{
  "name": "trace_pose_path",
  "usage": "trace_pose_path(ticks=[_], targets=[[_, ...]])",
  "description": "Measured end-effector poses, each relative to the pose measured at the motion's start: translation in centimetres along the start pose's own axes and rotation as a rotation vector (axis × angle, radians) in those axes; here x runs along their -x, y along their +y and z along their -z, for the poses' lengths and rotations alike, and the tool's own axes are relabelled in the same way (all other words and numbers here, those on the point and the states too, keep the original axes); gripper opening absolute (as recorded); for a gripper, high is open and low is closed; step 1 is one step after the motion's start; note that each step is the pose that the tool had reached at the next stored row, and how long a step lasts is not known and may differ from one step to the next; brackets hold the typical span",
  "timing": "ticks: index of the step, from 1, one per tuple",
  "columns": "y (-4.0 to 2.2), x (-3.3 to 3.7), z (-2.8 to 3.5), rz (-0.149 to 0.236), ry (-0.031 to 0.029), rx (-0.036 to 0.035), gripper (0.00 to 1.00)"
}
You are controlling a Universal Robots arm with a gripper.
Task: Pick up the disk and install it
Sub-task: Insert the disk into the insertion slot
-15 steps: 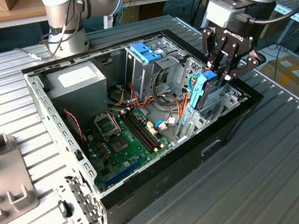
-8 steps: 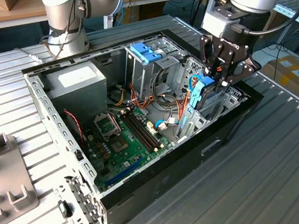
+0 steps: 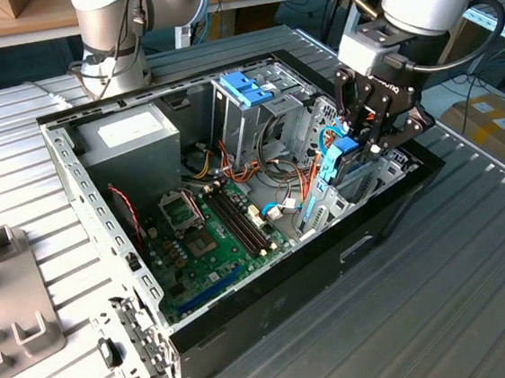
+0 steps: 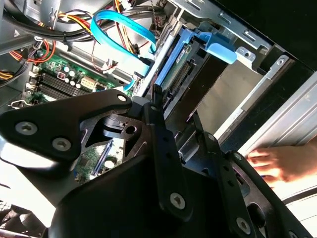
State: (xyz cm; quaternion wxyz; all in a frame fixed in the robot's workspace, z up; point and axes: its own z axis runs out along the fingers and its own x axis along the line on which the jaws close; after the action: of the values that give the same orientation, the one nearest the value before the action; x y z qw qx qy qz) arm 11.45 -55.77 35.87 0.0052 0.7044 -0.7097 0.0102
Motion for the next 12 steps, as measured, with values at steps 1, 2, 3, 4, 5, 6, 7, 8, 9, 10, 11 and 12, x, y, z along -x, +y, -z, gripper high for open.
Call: trace_pose_path(ticks=[1, 2, 3, 4, 5, 6, 7, 8, 9, 10, 11, 12], targets=[[0.0, 0.0, -0.01, 0.0, 0.0, 0.0, 0.35], [0.0, 0.0, -0.03, 0.0, -0.0004, -0.0001, 0.35], [0.0, 0.0, -0.03, 0.0, -0.0002, -0.0001, 0.36], [0.0, 0.0, -0.04, 0.0, -0.0001, 0.0, 0.36], [0.0, 0.0, -0.04, 0.0, 0.0, 0.0, 0.43], [0.0, 0.0, -0.06, 0.0, -0.0003, 0.0, 0.43], [0.0, 0.0, -0.06, 0.0, -0.0001, 0.0, 0.43], [0.0, 0.0, -0.07, 0.0, -0.0001, 0.0, 0.43], [0.01, 0.01, -0.1, 0.0, -0.0003, 0.0, 0.43], [0.05, 0.01, -0.13, 0.0, -0.0005, 0.0, 0.43], [0.14, 0.0, -0.16, 0.0, -0.0003, 0.0, 0.43], [0.2, 0.0, -0.2, 0.0, -0.0004, 0.0, 0.43]])
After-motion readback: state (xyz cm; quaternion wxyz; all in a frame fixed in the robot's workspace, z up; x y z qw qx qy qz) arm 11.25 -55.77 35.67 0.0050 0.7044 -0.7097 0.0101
